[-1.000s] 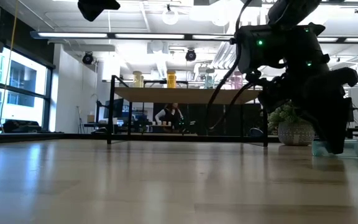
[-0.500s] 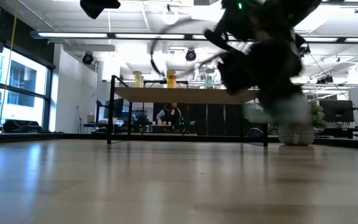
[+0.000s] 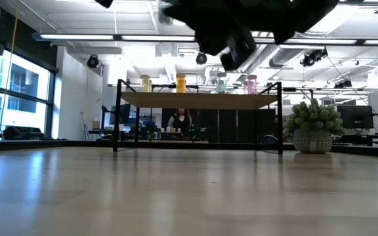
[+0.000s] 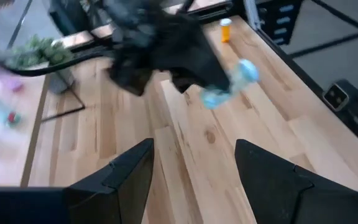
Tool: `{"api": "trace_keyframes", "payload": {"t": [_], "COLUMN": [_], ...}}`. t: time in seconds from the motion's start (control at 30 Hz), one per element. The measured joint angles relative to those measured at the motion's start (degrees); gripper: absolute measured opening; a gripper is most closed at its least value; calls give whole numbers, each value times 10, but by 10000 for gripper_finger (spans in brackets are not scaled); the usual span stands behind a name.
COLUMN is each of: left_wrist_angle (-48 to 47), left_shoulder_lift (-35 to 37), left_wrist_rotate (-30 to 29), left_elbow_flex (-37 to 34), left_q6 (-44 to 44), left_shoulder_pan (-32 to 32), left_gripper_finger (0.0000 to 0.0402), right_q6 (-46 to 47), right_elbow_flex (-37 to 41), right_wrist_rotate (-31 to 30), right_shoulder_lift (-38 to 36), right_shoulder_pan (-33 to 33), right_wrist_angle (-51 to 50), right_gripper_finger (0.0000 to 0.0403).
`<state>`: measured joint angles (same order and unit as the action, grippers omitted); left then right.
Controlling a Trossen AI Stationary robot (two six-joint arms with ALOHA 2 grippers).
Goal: Pick and place medicine bottles onto shelf by color
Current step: Put the blue pill bottle on the shelf aligned with the other blue pill bottles
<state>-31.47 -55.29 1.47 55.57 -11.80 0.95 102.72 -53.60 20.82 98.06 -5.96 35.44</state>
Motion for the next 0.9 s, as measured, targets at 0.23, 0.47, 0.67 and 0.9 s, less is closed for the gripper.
{"api": "trace_keyframes", "payload": {"t": [0.23, 0.47, 0.67, 0.9], "left_wrist_angle": [36, 88, 147, 215], "left_shoulder_lift": [0, 0, -25, -84], "left_wrist_rotate": [-10, -88, -121, -156], "left_elbow_flex": [0, 0, 0, 1], "left_q6": [-59, -142, -183, -185], "left_shoulder_pan": [44, 91, 124, 145], "left_gripper_finger": [213, 213, 213, 213], "right_q6": [115, 220, 281, 306], "right_elbow_flex": [0, 0, 0, 0], "right_wrist_rotate": [-74, -74, -76, -58], "right_shoulder_lift": [0, 0, 0, 0], "right_shoulder_pan": [-1, -1, -1, -1], "right_wrist_angle": [69, 143, 166, 187], "right_gripper_finger": [74, 74, 74, 74]}}
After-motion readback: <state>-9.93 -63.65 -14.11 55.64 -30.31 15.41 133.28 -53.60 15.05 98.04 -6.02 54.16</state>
